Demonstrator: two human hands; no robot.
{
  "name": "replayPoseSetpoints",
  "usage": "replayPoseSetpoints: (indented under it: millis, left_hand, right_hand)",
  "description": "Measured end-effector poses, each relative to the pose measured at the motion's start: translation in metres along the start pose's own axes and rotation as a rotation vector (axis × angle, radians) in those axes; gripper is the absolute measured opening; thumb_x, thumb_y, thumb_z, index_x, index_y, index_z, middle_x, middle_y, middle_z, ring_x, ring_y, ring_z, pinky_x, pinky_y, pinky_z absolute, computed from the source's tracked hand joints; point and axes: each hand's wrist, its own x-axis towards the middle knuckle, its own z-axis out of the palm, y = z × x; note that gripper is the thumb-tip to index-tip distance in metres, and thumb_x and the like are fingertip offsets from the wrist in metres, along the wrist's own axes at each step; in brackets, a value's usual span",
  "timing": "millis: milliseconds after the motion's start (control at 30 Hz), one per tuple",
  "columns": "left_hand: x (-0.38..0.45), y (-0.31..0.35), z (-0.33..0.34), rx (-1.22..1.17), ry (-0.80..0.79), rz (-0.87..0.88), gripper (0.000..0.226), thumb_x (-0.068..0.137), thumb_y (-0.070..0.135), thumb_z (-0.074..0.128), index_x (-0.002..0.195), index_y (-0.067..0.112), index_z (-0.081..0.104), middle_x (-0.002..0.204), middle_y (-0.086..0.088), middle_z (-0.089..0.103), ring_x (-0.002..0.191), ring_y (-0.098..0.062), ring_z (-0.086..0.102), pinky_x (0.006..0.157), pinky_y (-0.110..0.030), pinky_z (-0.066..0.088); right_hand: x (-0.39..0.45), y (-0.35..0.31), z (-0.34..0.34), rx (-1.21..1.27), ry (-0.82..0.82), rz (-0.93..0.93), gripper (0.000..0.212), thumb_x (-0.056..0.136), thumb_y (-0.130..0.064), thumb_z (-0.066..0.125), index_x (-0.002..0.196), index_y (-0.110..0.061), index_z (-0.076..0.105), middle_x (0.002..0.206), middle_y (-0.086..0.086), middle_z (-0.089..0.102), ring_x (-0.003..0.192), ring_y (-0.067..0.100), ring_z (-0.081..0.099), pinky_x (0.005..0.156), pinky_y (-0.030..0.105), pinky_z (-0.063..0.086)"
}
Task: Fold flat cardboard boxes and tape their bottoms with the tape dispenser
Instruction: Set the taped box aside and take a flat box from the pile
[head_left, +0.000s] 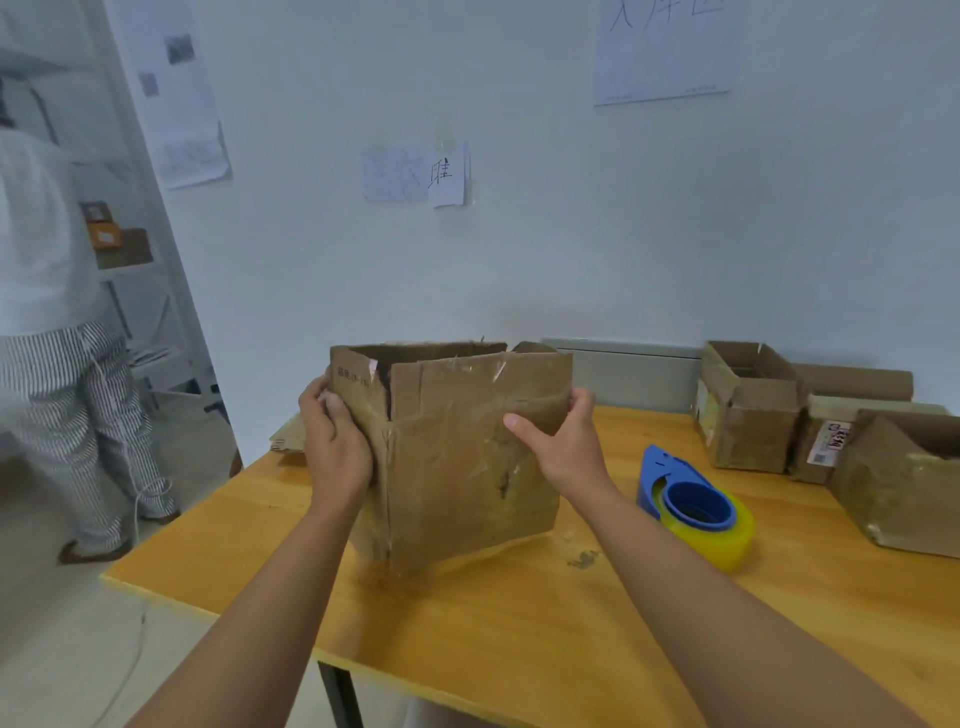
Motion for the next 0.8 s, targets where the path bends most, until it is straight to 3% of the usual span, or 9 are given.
replayPoseSetpoints:
  millis: [100, 200, 267, 367, 433, 533, 633, 733, 800]
  left_hand:
    - [-0.006, -0.009, 0.002, -0.013, -0.023, -0.045, 0.044, 0.105, 0.050, 0.023, 0.138, 0.029, 0.044, 0.123, 0.014, 0.054, 0.120, -0.012, 0.050, 0.093, -0.024, 0.040]
    - [-0.017, -0.011, 0.006, -0.036, -0.107, -0.059, 0.059, 0.095, 0.068, 0.021, 0.144, 0.040, 0.039, 0.142, 0.017, 0.043, 0.131, -0.005, 0.039, 0.112, -0.039, 0.033]
    - [-0.026, -0.012, 0.009, -0.075, -0.188, -0.034, 0.073, 0.089, 0.074, 0.024, 0.153, 0.039, 0.025, 0.151, 0.025, 0.031, 0.138, 0.003, 0.030, 0.116, -0.036, 0.027]
    - [-0.034, -0.011, 0.012, -0.121, -0.292, 0.054, 0.082, 0.081, 0.085, 0.027, 0.151, 0.044, 0.014, 0.136, 0.055, 0.024, 0.128, 0.028, 0.022, 0.102, -0.002, 0.027]
    - [-0.035, -0.005, 0.013, -0.104, -0.326, 0.086, 0.084, 0.074, 0.092, 0.032, 0.145, 0.051, 0.014, 0.133, 0.060, 0.021, 0.126, 0.031, 0.021, 0.092, 0.006, 0.026]
    - [-0.030, -0.008, 0.015, -0.125, -0.344, 0.066, 0.078, 0.069, 0.092, 0.044, 0.137, 0.061, 0.021, 0.129, 0.057, 0.031, 0.120, 0.030, 0.032, 0.086, 0.004, 0.036]
    - [-0.023, -0.016, 0.020, -0.138, -0.323, 0.023, 0.059, 0.072, 0.086, 0.048, 0.126, 0.070, 0.029, 0.133, 0.041, 0.041, 0.121, 0.020, 0.043, 0.089, -0.007, 0.042]
    - [-0.019, -0.014, 0.027, -0.112, -0.349, 0.019, 0.036, 0.083, 0.072, 0.044, 0.117, 0.079, 0.034, 0.122, 0.047, 0.048, 0.114, 0.021, 0.047, 0.082, -0.003, 0.044]
    - [-0.016, -0.014, 0.033, -0.091, -0.374, 0.020, 0.029, 0.086, 0.067, 0.041, 0.114, 0.075, 0.042, 0.115, 0.044, 0.053, 0.109, 0.017, 0.052, 0.077, -0.002, 0.044]
  right_hand:
    - [-0.003, 0.007, 0.004, -0.047, 0.007, -0.034, 0.073, 0.078, -0.050, 0.080, 0.125, -0.035, 0.026, 0.121, -0.008, 0.051, 0.109, 0.013, 0.057, 0.072, 0.013, 0.047]
    - [-0.008, 0.012, 0.009, -0.079, 0.026, -0.070, 0.080, 0.077, -0.054, 0.079, 0.134, -0.033, 0.026, 0.125, -0.009, 0.051, 0.111, 0.013, 0.056, 0.076, 0.014, 0.047]
    - [-0.012, 0.014, 0.012, -0.076, 0.042, -0.096, 0.084, 0.076, -0.058, 0.078, 0.137, -0.036, 0.025, 0.128, -0.011, 0.049, 0.113, 0.011, 0.054, 0.079, 0.014, 0.047]
    - [-0.013, 0.015, 0.010, -0.037, 0.060, -0.133, 0.088, 0.073, -0.062, 0.077, 0.139, -0.041, 0.023, 0.132, -0.013, 0.047, 0.115, 0.005, 0.052, 0.082, 0.014, 0.046]
    - [-0.014, 0.017, 0.005, -0.027, 0.075, -0.168, 0.091, 0.070, -0.065, 0.076, 0.140, -0.044, 0.022, 0.133, -0.016, 0.046, 0.117, -0.001, 0.050, 0.084, 0.014, 0.046]
    - [-0.015, 0.022, -0.002, 0.004, 0.063, -0.195, 0.091, 0.067, -0.068, 0.077, 0.140, -0.051, 0.025, 0.132, -0.026, 0.044, 0.121, -0.007, 0.046, 0.087, 0.013, 0.049]
    - [-0.009, 0.021, -0.010, 0.057, 0.028, -0.185, 0.077, 0.069, -0.067, 0.076, 0.130, -0.060, 0.028, 0.124, -0.039, 0.043, 0.116, -0.013, 0.046, 0.082, 0.006, 0.047]
    - [0.000, 0.019, -0.019, 0.148, -0.007, -0.172, 0.071, 0.073, -0.057, 0.077, 0.129, -0.051, 0.033, 0.130, -0.024, 0.047, 0.114, -0.007, 0.053, 0.083, 0.012, 0.050]
    - [0.003, 0.019, -0.020, 0.188, -0.026, -0.182, 0.070, 0.075, -0.051, 0.078, 0.128, -0.046, 0.033, 0.131, -0.012, 0.049, 0.113, 0.000, 0.057, 0.082, 0.017, 0.053]
